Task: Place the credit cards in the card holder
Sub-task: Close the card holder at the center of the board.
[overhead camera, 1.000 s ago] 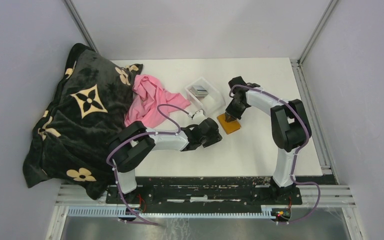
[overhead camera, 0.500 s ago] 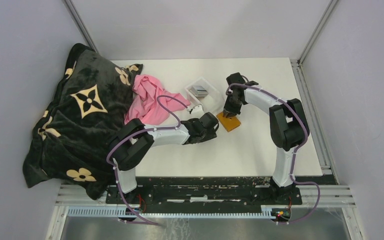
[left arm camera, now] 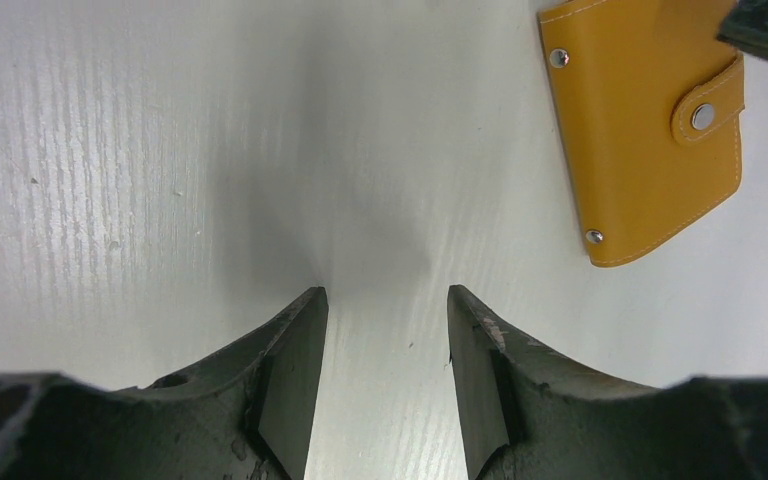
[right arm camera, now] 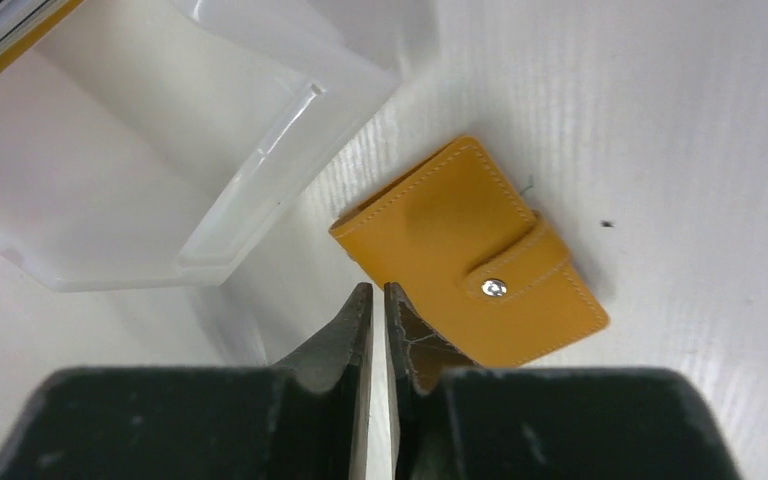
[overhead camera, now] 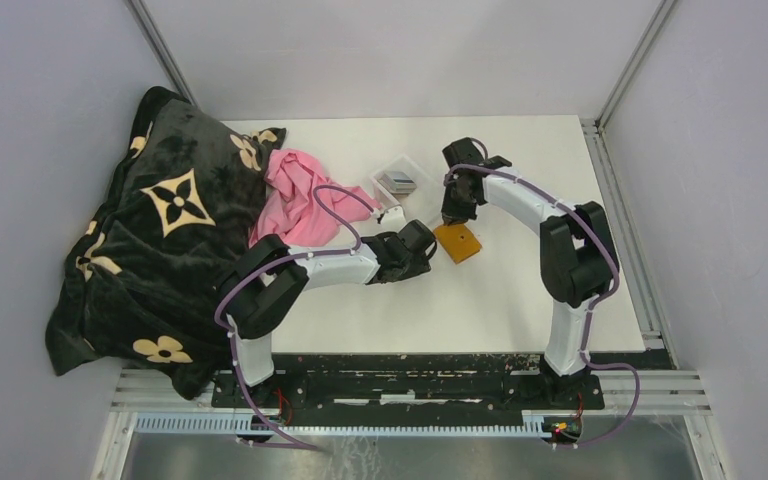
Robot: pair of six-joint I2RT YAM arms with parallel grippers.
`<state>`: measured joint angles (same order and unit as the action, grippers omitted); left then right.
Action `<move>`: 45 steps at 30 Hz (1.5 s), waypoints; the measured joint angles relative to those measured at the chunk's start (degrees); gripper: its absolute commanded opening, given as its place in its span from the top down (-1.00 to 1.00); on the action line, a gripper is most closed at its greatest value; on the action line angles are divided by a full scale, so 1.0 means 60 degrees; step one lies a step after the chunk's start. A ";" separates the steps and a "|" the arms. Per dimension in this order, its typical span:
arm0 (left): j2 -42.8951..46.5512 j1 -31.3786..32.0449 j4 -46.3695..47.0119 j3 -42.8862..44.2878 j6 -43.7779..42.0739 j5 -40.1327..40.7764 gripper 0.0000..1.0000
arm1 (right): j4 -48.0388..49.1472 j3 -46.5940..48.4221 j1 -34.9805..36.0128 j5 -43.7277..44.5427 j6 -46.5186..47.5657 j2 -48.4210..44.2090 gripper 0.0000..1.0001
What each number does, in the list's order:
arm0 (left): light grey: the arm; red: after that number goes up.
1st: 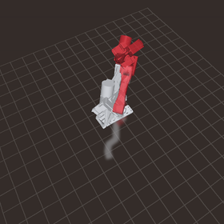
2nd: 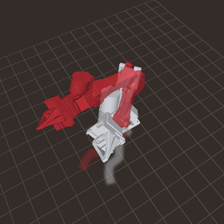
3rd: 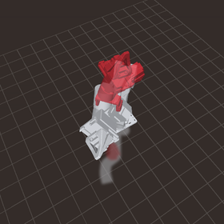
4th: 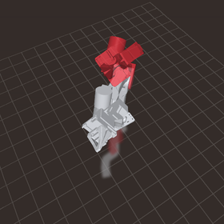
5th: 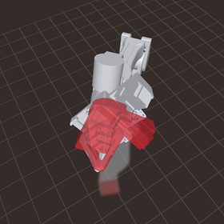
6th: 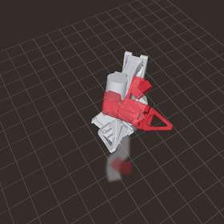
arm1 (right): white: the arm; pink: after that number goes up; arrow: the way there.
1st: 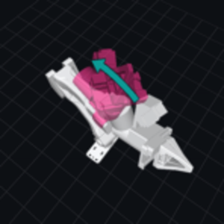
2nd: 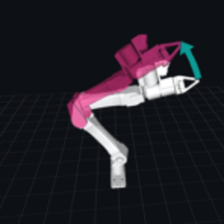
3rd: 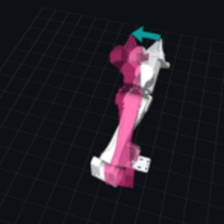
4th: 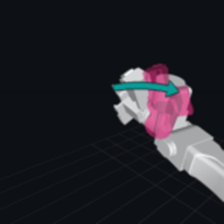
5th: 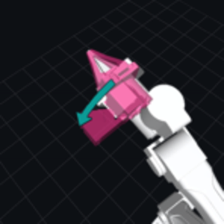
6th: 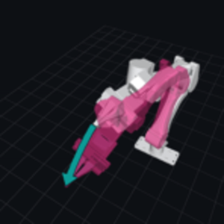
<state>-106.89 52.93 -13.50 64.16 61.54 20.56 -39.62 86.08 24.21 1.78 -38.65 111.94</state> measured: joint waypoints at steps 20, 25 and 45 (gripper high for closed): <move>-0.0069 -0.0058 0.0055 0.0069 -0.0127 -0.0011 -0.12 | -0.0645 -0.0528 -0.0007 0.1829 0.0707 -0.0681 0.98; -0.0087 -0.0073 0.0087 0.0069 -0.0131 -0.0015 -0.12 | -0.0412 -0.0707 -0.0015 0.1727 0.0685 -0.0204 0.98; -0.0160 -0.0142 0.0372 0.0091 -0.0135 0.0011 -0.14 | -0.0528 -0.0124 -0.0015 0.1756 0.0831 -0.0062 0.93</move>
<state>-107.85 52.07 -11.27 64.71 60.73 20.62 -42.78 85.34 24.12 12.32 -33.67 111.57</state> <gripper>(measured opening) 0.560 0.014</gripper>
